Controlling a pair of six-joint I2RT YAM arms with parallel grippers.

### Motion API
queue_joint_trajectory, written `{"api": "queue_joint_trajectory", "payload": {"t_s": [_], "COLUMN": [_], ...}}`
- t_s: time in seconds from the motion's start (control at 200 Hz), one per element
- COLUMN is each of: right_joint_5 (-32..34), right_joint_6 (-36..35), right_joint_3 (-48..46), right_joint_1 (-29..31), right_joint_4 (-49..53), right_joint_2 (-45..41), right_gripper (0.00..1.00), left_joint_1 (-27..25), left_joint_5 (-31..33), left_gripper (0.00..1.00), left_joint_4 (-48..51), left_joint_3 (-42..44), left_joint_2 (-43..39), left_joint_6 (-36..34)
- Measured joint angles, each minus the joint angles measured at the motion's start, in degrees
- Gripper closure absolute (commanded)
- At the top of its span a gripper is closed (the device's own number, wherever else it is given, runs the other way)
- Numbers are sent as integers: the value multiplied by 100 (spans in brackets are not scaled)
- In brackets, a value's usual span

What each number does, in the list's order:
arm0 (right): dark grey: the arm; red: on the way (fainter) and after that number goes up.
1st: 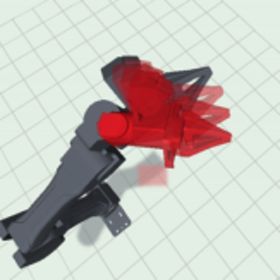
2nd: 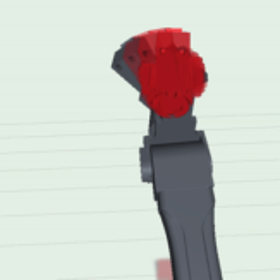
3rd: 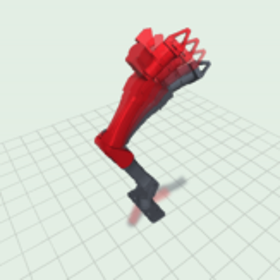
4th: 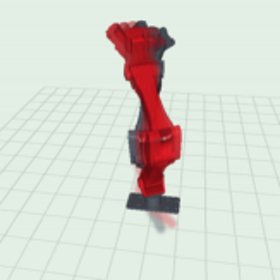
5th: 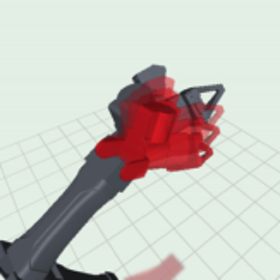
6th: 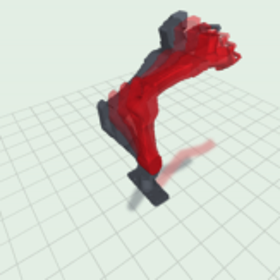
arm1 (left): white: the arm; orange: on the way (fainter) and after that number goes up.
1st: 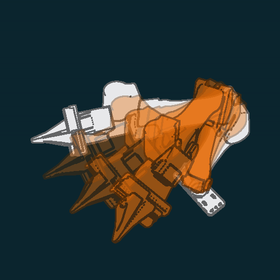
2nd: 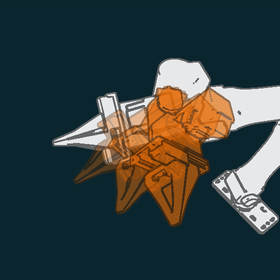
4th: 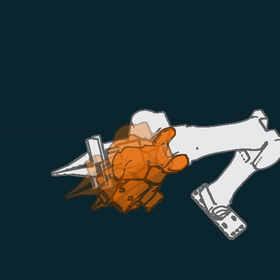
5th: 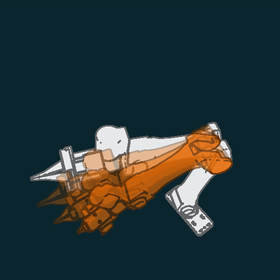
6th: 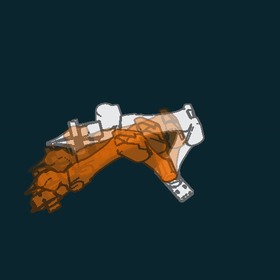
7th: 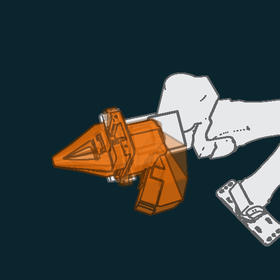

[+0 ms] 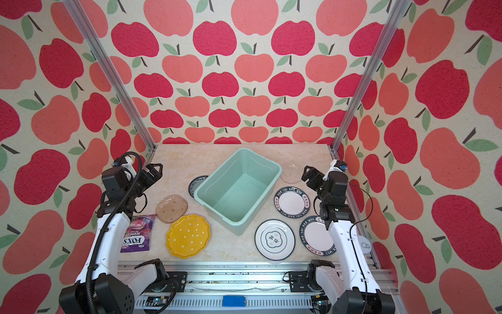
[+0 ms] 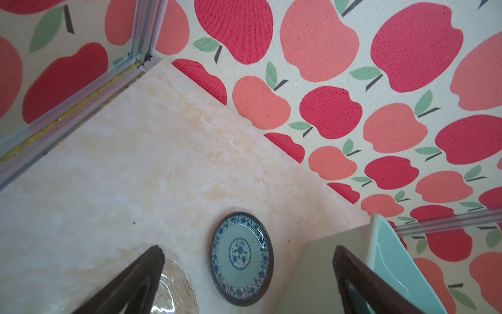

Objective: Place the plates into the plastic bin on the countertop
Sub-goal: 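Reach the right gripper to the yellow dotted plate while the left moves above it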

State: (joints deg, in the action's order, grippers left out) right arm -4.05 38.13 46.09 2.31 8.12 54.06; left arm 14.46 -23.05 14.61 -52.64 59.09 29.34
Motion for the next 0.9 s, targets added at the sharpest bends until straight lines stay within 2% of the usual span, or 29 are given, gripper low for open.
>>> {"api": "queue_joint_trajectory", "payload": {"t_s": [0.115, 0.265, 0.42, 0.57, 0.735, 0.9], "right_joint_5": [-87, -118, -94, 144, 656, 1331], "right_joint_6": [264, 557, 901, 1311, 1606, 1613], "right_joint_3": [632, 1451, 2079, 2293, 2857, 3934], "right_joint_1": [452, 1207, 2304, 3545, 5213, 6743], "right_joint_4": [1012, 2203, 3156, 3620, 3910, 3908], "right_joint_2": [-216, -442, -516, -483, 96, 1294], "right_gripper": [6, 7, 8, 10, 10, 8], "left_joint_1": [-380, -551, -914, -1360, -1823, -2186], "left_joint_5": [103, 166, 186, 389, 730, 1158], "left_gripper": [1, 1, 0, 2, 2, 3], "left_joint_4": [1143, 2623, 4140, 5440, 6411, 6881], "left_joint_3": [-562, -1222, -1906, -2463, -2520, -2597], "left_joint_2": [-273, -431, -227, 87, 254, 645], "left_joint_6": [26, 81, 44, -192, -407, -638]}}
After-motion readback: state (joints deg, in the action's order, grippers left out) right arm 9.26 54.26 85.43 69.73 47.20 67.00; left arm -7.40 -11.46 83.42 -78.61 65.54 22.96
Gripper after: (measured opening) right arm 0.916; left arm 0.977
